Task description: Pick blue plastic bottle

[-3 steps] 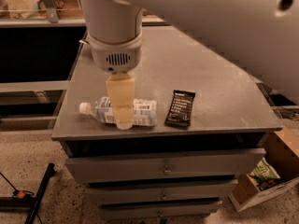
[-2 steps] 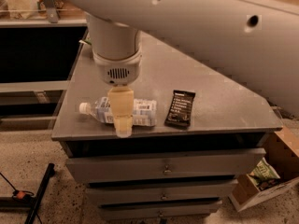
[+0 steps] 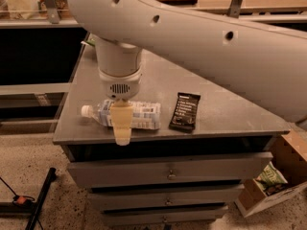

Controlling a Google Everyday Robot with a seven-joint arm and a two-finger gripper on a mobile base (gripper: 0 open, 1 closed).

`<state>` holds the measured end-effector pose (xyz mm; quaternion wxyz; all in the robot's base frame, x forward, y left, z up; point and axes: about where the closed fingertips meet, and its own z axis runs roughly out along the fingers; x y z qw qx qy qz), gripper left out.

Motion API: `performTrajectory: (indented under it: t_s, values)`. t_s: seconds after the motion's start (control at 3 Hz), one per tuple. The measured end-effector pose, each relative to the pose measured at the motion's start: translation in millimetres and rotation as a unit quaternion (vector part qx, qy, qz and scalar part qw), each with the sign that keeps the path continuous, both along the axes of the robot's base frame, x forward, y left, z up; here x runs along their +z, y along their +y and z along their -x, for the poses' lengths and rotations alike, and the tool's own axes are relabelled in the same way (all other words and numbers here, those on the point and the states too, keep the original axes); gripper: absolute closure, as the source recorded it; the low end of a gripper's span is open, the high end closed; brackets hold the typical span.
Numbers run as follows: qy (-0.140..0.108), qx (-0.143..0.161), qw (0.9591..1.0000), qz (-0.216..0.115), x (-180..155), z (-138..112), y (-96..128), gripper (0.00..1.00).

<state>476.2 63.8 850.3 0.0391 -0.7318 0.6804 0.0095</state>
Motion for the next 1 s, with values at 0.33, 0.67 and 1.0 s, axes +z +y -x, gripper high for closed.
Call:
performTrajectory:
  t_s: [0.33,0.67,1.0]
  values:
    - [0.016,-0.005,0.9998,-0.012,-10.1,-2.3,6.6,0.41]
    - [0.022,-0.015,0.9994,-0.021,-10.2,-5.3,11.6,0.64]
    - [0.008,-0.030,0.9988,-0.036,5.6,-15.0,7.6,0.87]
